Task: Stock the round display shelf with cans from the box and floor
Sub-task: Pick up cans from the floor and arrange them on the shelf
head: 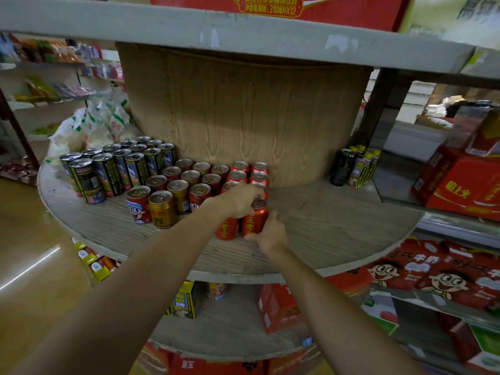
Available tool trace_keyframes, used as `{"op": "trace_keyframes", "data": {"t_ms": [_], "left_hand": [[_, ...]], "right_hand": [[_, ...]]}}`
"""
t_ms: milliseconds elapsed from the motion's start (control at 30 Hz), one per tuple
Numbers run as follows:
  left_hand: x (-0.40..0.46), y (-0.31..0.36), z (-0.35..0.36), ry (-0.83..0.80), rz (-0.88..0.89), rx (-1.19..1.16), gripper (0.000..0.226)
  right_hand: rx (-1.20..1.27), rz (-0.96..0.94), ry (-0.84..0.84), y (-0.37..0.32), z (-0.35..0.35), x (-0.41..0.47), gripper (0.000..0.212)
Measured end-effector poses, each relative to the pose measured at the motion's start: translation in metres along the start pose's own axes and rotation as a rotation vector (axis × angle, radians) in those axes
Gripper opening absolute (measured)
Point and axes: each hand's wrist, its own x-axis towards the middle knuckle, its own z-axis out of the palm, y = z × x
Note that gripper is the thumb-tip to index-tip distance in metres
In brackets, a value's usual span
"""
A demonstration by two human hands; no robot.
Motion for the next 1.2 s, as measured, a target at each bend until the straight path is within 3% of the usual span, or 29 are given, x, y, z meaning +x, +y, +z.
{"op": "trace_keyframes", "data": {"t_ms": [200,367,500,700,833,933,1200], "left_hand": [[-0.004,0.018,-0.001,0.024,0.021,0.084,0.03],[0.006,0.058,-0.005,0.09,0.099,0.164,0.026],[0.021,0.112,0.016,0.023,0.236,0.027,0.019],[0.037,0.194,0.095,-0.227,0.393,-0.215,0.004],[0.036,0.242,0.167,-0.355,0.447,-0.231,0.006],[0.027,0.27,0.224,-0.447,0.43,-0.181,0.009],[-0.003,0.297,0.365,-0.581,0.28,-0.234,0.031]], "right_hand": [[-0.072,-0.029,0.002,0.027,-0.034,-0.018,0.081],[-0.005,0.028,0.103,0.056,-0.077,-0.032,0.043],[-0.063,0.058,0.173,0.088,-0.114,-0.046,0.027],[-0.16,0.169,0.26,0.157,-0.172,-0.093,0.014],[-0.194,0.289,0.251,0.22,-0.197,-0.133,0.016],[-0.204,0.413,0.224,0.268,-0.205,-0.167,0.03],[-0.122,0.631,0.195,0.39,-0.177,-0.229,0.03]]}}
